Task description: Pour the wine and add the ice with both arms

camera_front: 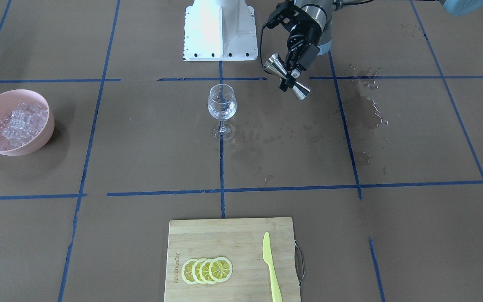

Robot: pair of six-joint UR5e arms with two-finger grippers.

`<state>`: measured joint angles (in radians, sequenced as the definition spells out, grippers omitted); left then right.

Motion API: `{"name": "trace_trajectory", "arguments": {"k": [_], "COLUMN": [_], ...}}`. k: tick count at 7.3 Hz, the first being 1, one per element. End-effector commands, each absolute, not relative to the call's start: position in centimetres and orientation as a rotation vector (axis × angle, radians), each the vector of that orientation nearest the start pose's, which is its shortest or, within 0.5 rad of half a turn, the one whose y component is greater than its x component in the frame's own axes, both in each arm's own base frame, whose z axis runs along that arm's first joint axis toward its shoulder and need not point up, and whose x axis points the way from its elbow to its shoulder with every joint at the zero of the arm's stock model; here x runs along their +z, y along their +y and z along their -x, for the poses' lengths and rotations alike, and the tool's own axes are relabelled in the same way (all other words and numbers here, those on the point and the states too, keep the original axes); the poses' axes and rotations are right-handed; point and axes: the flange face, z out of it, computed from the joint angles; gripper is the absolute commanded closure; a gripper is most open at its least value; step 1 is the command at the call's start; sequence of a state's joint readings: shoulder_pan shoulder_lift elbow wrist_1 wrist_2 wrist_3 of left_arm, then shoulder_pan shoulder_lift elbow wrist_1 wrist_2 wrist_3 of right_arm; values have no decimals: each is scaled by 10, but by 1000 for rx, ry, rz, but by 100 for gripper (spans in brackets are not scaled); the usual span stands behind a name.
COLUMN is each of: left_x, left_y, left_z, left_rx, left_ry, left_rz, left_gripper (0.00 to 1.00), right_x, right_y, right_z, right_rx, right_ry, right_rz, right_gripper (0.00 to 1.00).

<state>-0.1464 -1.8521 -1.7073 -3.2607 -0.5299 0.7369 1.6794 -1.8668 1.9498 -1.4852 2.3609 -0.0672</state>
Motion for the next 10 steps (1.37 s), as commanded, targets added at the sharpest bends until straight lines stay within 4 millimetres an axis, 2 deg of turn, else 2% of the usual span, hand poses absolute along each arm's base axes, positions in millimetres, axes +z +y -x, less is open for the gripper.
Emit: {"name": "trace_trajectory", "arguments": {"k": [1, 2, 4, 6, 7, 9, 10], "left_x": [364, 396, 432, 479, 489, 517, 524], "left_y": [-279, -275, -270, -262, -259, -257, -256], "left_z": [-391, -367, -337, -297, -287, -296, -298], "left_rx": [398, 402, 404, 410, 395, 274, 225], "left_ry": [83, 84, 87, 191, 221, 455, 543], "left_rz": [-1871, -1872, -1868, -1836, -1833, -1749, -1712], "left_gripper": [100, 100, 100, 100, 100, 100, 100], "right_x": [590, 591, 590, 590, 591, 595, 595], "right_y": [-363, -362, -361, -361, -361, -355, -355], "right_z": [-104, -105, -105, -107, -108, -107, -107], "right_rx": [-22, -20, -21, -18, -29, -32, -32], "right_ry": [-771, -771, -770, -769, -766, -765, -765], "right_rz": [-224, -224, -228, -231, -254, -264, -264], "right_gripper": [0, 0, 0, 0, 0, 0, 0]}}
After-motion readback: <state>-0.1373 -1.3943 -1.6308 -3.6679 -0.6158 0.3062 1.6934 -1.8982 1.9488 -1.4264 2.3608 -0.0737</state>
